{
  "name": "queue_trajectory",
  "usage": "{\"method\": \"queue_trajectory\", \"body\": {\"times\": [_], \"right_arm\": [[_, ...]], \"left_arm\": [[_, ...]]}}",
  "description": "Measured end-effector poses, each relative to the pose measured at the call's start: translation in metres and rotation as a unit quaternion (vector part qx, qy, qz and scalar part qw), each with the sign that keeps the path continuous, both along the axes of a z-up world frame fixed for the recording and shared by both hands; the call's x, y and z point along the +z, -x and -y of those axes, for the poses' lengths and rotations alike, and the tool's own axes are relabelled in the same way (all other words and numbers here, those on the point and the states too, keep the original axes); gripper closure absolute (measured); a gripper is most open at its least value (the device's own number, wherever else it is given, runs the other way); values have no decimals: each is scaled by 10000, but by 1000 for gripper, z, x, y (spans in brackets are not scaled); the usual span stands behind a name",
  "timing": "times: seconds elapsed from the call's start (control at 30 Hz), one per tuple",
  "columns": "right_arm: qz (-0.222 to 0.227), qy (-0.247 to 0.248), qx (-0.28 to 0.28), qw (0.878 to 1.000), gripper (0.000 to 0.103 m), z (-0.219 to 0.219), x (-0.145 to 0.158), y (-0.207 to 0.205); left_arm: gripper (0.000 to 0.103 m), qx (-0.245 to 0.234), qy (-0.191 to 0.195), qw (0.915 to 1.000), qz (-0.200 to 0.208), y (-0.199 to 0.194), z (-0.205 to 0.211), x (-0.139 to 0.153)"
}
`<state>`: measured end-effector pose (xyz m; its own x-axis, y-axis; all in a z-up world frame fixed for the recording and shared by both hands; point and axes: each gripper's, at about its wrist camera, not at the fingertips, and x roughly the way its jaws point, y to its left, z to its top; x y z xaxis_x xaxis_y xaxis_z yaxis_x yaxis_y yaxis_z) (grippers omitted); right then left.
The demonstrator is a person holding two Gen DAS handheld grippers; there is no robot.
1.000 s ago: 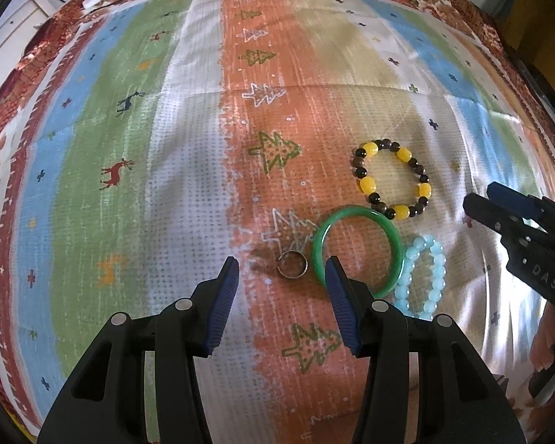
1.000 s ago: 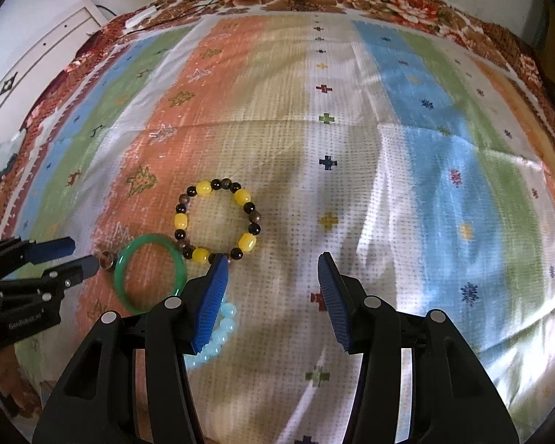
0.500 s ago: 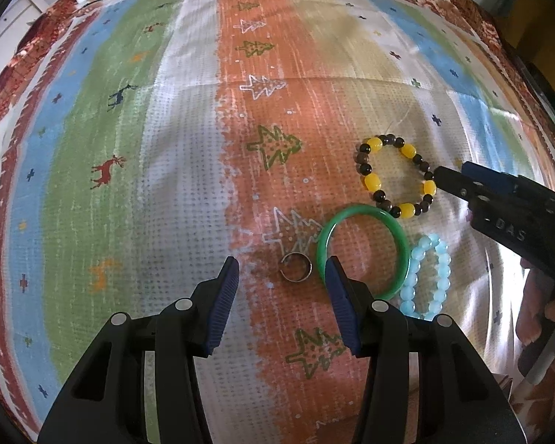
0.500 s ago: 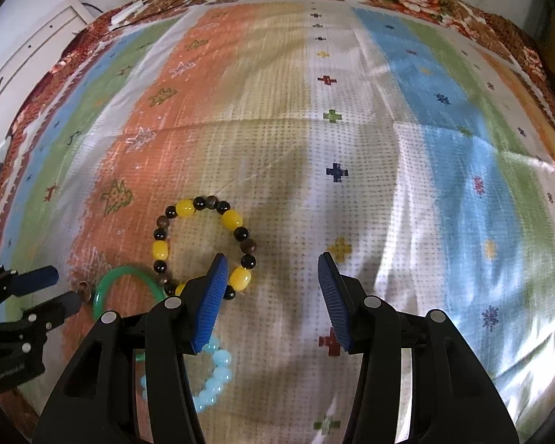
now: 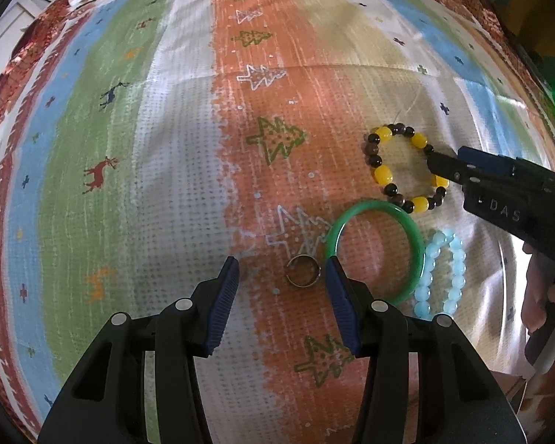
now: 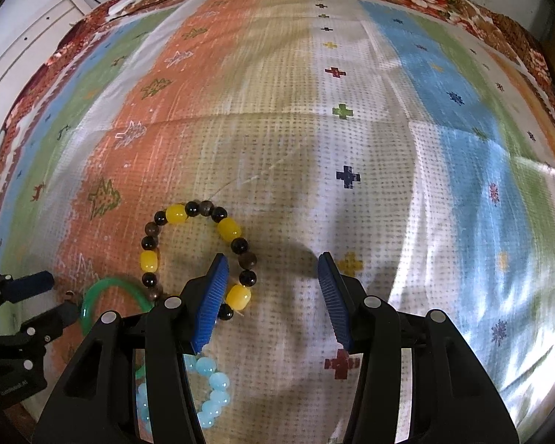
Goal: Organize jewelry
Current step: 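Move both tools back toward the silver ring and yellow-black bracelet, then grasp the silver ring with the left tool while the right tool grasps the yellow-black bracelet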
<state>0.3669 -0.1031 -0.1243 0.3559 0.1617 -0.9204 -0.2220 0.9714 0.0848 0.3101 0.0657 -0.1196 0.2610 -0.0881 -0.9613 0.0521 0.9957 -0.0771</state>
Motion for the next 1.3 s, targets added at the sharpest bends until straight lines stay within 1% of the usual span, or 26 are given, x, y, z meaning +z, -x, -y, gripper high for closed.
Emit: {"method": "queue_trajectory", "body": {"times": [0.1,0.2,0.33,0.4,0.43,0.47,0.5,0.53,0.57,0.7,0.87,1.0,1.1,1.3], "right_arm": [[-39,73,3,10000,53,-2,-2,-1],[-46,120,23,9999,53,-3,-3,-1],[-52,163,75,9998,53,-4,-4,-1],[-70,178,95,9998,60,-5,-4,0],[-84,179,106,9997,63,-6,-4,0],[-116,170,126,9997,69,-6,-4,1],[-147,146,130,9997,75,-5,-4,1],[-188,104,132,9997,79,-5,-3,1],[-218,70,152,9996,86,-6,-4,1],[-222,78,211,9995,91,-6,-4,2],[-254,-18,211,9995,92,-3,-2,4],[-238,2,236,9994,92,-1,3,8],[-77,104,280,9995,92,-2,14,15],[165,19,390,9991,92,-2,43,33]], "left_arm": [[55,-29,-54,10000,-6,0,2,-1],[60,27,-118,9999,-6,-1,1,-3],[63,-3,-173,9998,12,-2,2,-5],[67,-40,-217,9998,22,-1,5,-6],[72,-61,-230,9997,20,-1,6,-6],[77,-74,-247,9997,16,-2,6,-6],[78,-96,-271,9996,20,-2,7,-7],[81,-103,-286,9995,23,-2,7,-7],[83,-83,-304,9995,36,-2,8,-8],[83,-67,-318,9995,62,-3,10,-9],[83,-72,-263,9996,66,-4,9,-6],[83,-52,-252,9996,127,-1,6,1],[83,-29,-227,9995,197,3,4,8],[83,-10,-199,9991,369,13,4,23]]}}
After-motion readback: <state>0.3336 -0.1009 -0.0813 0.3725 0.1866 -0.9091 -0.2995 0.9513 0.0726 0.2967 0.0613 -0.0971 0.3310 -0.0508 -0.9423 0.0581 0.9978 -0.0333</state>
